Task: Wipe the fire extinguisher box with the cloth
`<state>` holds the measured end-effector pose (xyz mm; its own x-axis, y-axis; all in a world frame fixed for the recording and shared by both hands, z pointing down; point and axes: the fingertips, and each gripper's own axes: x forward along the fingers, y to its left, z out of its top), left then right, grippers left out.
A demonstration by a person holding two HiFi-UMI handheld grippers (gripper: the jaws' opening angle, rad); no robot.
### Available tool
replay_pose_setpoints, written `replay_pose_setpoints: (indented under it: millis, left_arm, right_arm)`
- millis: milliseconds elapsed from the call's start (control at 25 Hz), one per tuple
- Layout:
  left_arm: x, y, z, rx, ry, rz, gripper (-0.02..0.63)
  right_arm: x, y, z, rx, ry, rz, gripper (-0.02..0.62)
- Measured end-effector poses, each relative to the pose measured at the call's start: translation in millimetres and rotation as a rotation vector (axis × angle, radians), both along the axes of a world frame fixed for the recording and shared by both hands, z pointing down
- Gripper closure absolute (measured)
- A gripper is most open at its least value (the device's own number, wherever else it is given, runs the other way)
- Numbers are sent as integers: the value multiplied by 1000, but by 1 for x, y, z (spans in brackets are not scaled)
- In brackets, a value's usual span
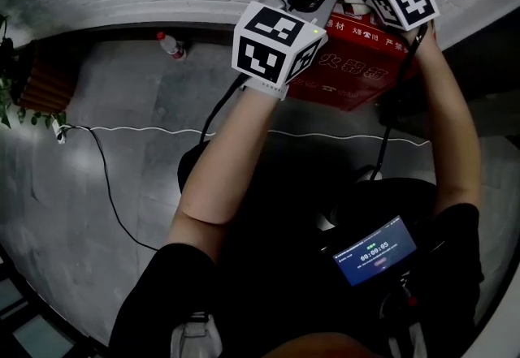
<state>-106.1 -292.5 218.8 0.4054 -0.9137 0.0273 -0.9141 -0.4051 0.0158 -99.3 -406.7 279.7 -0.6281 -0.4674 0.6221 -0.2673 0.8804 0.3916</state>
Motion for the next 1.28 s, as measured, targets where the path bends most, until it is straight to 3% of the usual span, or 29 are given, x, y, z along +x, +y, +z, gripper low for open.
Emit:
replay_pose_setpoints:
  millis: [440,760,1000,1280]
  left_arm:
    - [76,-7,18,-22,-67,121,606]
    - [87,-6,23,-33,-92,136,606]
    - [65,5,20,-31,-89,108,606]
    - [19,26,12,-17,-86,34,606]
  right_arm:
    - [144,-37,-1,22,21,218,497]
    - [206,-50,-2,-25,-12,306,495]
    - [177,-30,-35,34,-72,251,495]
    - [58,34,-70,74,-156,25,495]
